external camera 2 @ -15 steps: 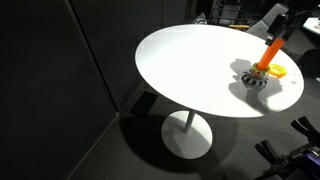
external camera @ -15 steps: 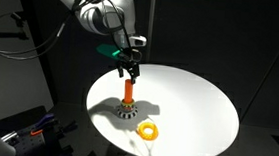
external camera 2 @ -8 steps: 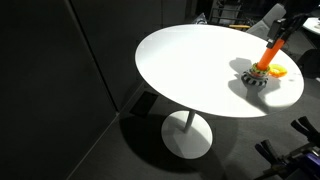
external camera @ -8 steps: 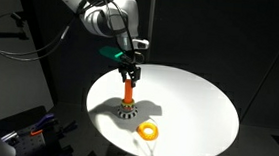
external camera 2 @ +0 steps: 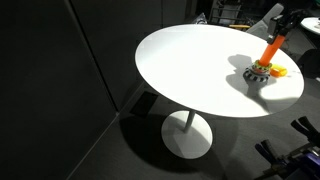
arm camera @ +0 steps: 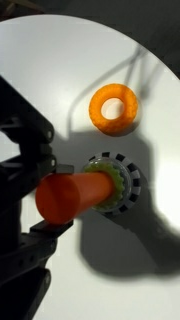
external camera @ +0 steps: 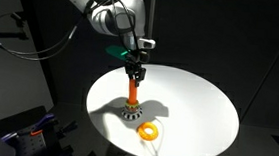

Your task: Move the light green object to the table

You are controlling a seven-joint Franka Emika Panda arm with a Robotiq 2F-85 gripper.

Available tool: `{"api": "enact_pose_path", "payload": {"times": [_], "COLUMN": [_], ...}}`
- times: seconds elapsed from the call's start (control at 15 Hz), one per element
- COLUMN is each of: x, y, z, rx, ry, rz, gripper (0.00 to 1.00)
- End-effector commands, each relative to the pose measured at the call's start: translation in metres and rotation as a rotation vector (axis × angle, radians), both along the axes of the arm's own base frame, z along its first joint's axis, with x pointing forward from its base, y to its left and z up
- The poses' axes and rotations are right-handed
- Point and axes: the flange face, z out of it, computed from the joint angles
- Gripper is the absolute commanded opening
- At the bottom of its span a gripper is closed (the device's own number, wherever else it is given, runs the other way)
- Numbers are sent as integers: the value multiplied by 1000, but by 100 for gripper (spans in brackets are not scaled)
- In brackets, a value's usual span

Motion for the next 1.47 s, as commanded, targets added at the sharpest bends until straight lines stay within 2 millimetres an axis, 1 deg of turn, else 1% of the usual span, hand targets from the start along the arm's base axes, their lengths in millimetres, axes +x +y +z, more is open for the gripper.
{"api": "enact_pose_path", "payload": {"times": [0.0, 0.13, 0.4, 0.8, 1.0, 1.27, 1.33, 1.4], "x": [16, 24, 44, 76, 87, 95, 95, 95], "y": [-15, -22, -34, -43, -44, -45, -46, -47], "z": [12, 14, 14, 13, 12, 13, 13, 13], "rx": [-19, -16, 8, 65, 72, 73, 71, 71], "ry": [1, -6, -3, 8, -8, -24, -23, -21], "rz": [-48, -68, -114, -174, -184, -185, -185, -182], "gripper": [21, 21, 21, 21, 21, 21, 53, 71]}}
